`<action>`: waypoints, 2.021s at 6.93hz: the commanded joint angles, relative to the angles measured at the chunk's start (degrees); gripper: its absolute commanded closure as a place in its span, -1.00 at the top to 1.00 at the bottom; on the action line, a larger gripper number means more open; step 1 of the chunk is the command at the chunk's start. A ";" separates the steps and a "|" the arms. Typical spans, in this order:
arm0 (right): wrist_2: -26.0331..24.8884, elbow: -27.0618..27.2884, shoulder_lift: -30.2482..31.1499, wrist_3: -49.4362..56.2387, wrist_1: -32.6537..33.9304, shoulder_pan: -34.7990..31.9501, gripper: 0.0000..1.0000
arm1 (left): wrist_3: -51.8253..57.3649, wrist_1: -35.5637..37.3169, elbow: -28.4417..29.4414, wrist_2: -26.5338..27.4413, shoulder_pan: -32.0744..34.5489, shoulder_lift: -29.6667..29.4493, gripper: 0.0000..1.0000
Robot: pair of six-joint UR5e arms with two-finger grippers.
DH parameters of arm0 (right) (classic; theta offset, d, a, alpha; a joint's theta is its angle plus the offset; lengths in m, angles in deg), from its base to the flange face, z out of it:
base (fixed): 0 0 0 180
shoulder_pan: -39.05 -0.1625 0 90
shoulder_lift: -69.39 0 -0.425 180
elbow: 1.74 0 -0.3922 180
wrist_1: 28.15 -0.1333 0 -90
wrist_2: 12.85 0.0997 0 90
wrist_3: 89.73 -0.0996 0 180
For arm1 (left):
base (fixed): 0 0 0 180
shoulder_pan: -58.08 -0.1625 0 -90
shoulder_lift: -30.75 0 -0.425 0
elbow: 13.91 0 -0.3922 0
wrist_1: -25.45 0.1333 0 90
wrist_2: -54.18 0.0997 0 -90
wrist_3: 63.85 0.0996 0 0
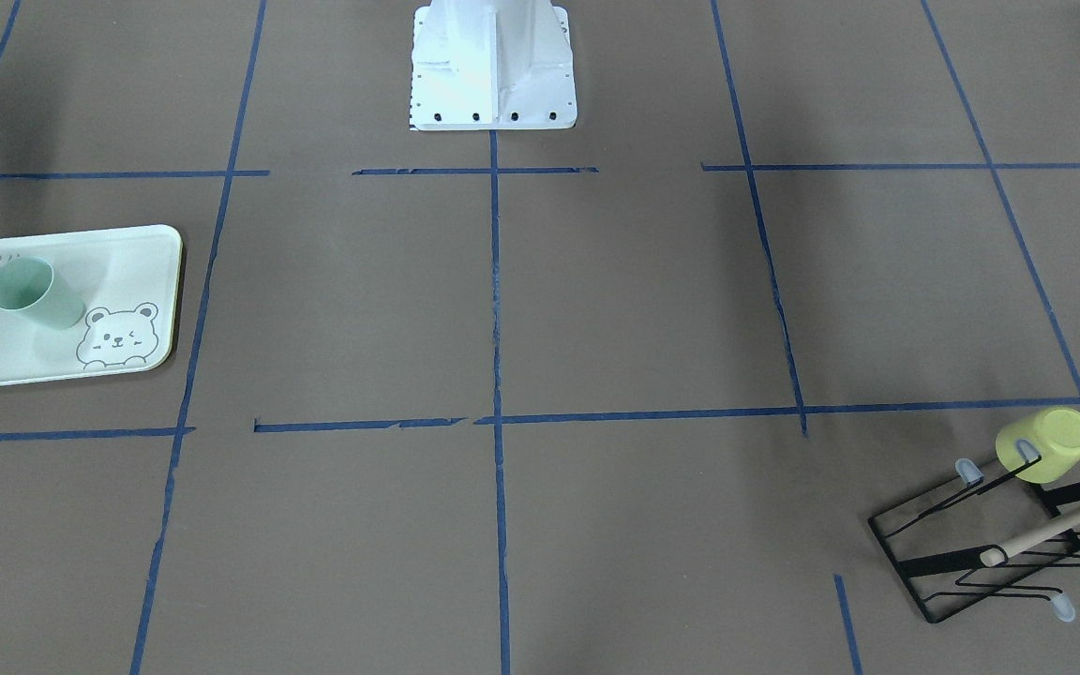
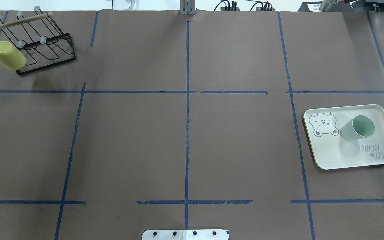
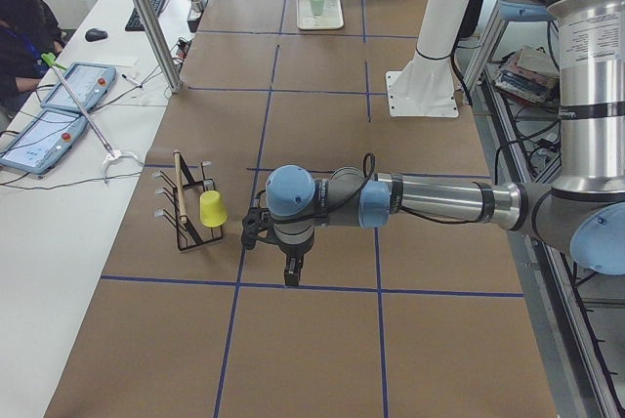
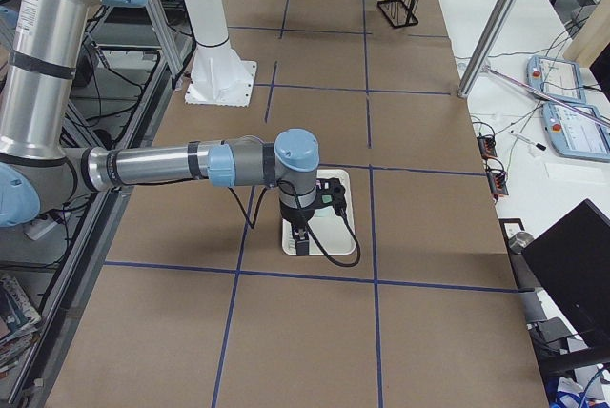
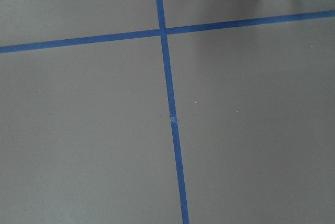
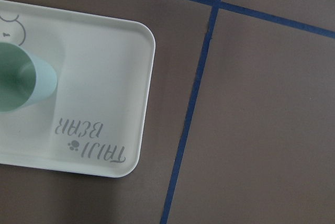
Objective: Left arm grabs green cup and hands to right arm on tray
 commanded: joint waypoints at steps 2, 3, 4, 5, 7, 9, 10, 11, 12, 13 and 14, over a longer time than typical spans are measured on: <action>0.13 -1.10 0.08 -0.11 0.35 -0.56 1.00 | -0.91 -2.73 -0.44 0.57 -0.04 3.82 1.00; 0.13 -1.54 0.43 -0.63 0.52 -0.90 1.00 | -0.99 -5.54 0.26 -0.21 -0.04 4.97 1.00; 0.13 -1.63 0.52 -1.07 0.44 -1.26 1.00 | -1.26 -5.04 -0.08 -0.22 -0.04 4.98 1.00; 0.13 -1.81 0.60 -1.16 0.44 -1.95 1.00 | -1.26 -5.04 -0.52 0.04 0.05 5.24 1.00; 0.65 -2.25 1.57 -1.08 0.26 -2.31 1.00 | -1.26 -5.48 -0.53 -0.04 -0.04 5.50 1.00; 1.53 -3.56 1.31 -1.08 -0.09 -2.31 1.00 | -1.17 -5.48 -0.53 -0.04 -0.04 5.59 1.00; 1.71 -3.65 1.31 -0.99 -0.27 -2.31 1.00 | -1.08 -5.39 -0.53 -0.13 -0.04 5.85 1.00; 2.67 -3.83 1.31 -0.90 -0.27 -2.31 1.00 | -1.17 -5.39 -0.53 -0.13 -0.04 5.86 1.00; 2.94 -4.35 1.22 -0.90 -0.27 -2.31 1.00 | -1.17 -5.48 -0.53 -0.13 -0.04 5.86 1.00; 2.94 -4.45 1.22 -0.90 -0.27 -2.31 1.00 | -1.17 -5.48 -0.53 -0.13 -0.04 5.86 1.00; 3.03 -4.71 1.22 -0.90 -0.27 -2.31 1.00 | -1.08 -5.48 -0.53 -0.13 -0.04 5.86 1.00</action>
